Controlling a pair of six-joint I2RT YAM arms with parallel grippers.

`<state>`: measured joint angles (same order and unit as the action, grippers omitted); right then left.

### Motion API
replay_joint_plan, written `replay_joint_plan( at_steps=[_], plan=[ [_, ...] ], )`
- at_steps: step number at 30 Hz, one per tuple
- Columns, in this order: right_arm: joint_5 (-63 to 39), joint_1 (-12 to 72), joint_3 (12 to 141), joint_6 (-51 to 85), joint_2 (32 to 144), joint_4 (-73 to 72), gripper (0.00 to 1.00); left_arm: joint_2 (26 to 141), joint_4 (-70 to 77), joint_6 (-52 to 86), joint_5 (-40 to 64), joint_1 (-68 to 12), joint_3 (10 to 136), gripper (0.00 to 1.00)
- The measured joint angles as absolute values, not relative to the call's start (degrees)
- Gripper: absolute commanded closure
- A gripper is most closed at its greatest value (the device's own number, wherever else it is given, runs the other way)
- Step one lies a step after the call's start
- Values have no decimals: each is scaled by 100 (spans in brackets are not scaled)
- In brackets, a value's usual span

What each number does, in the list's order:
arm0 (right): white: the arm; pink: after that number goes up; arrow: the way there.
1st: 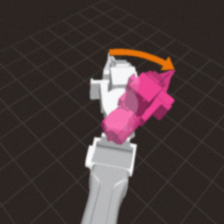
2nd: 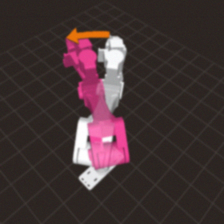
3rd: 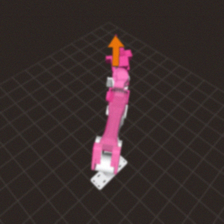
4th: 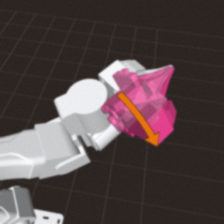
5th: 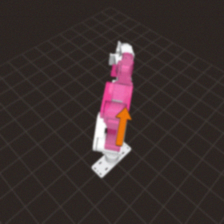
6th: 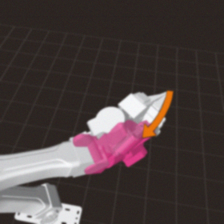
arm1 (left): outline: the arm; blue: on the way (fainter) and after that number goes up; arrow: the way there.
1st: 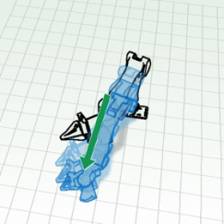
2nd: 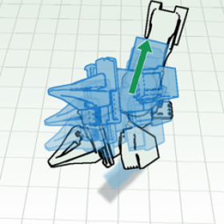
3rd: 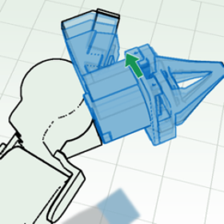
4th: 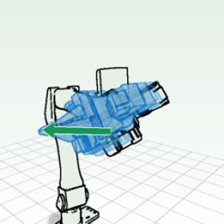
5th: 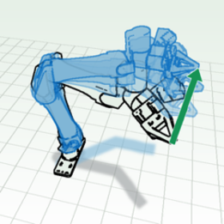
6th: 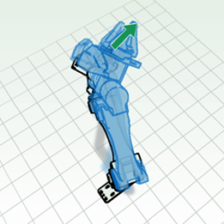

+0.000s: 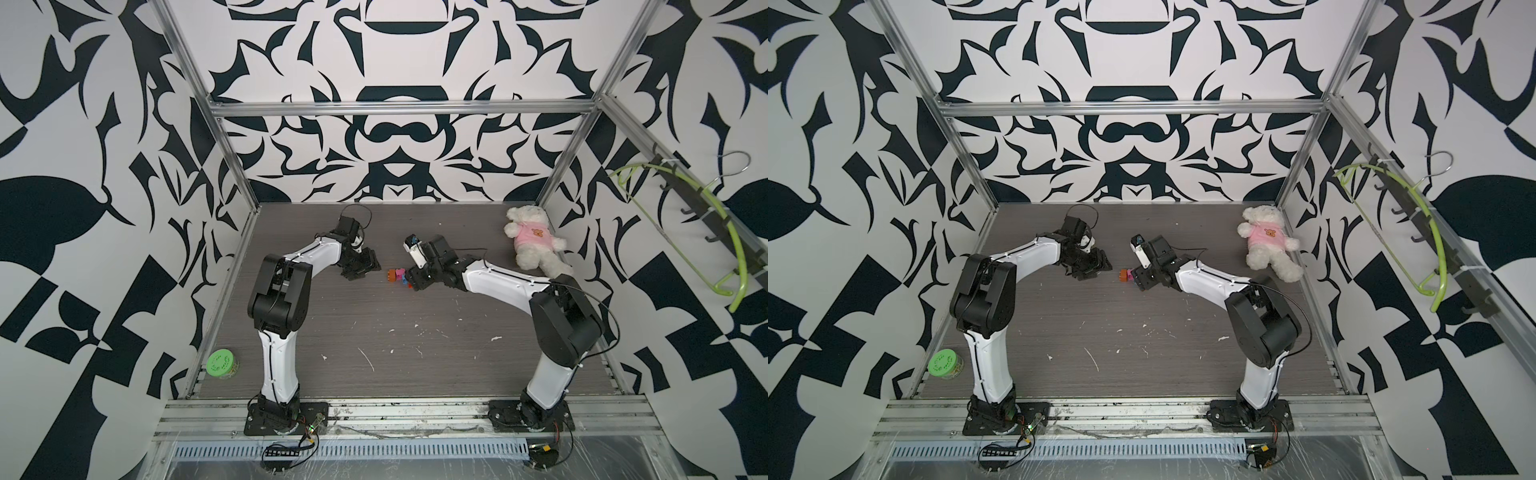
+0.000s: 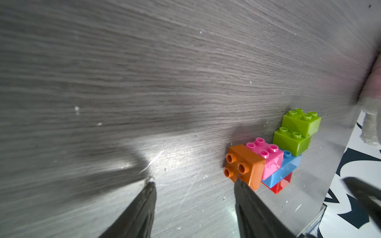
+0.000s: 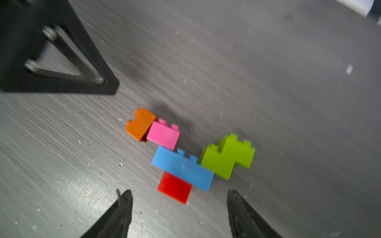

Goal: Assemble the letter v with lego
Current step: Adjust the lego brick at the center of the board.

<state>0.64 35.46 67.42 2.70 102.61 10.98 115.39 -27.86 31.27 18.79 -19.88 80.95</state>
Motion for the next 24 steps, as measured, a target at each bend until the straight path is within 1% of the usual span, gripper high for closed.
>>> replay_joint_plan(
  at_steps=[3, 9, 24],
  plan=[
    [176, 3612, 6742, 676, 10372, 1140, 37, 11535, -2783, 3127, 1870, -1988, 8095, 35],
    [261, 3603, 6742, 1055, 10600, 1210, 40, 11533, -2779, 3127, 1844, -1970, 8093, 35],
    [283, 3625, 6858, 1323, 11037, 1214, 46, 11533, -2716, 3127, 1833, -1870, 7931, 35]
  ],
)
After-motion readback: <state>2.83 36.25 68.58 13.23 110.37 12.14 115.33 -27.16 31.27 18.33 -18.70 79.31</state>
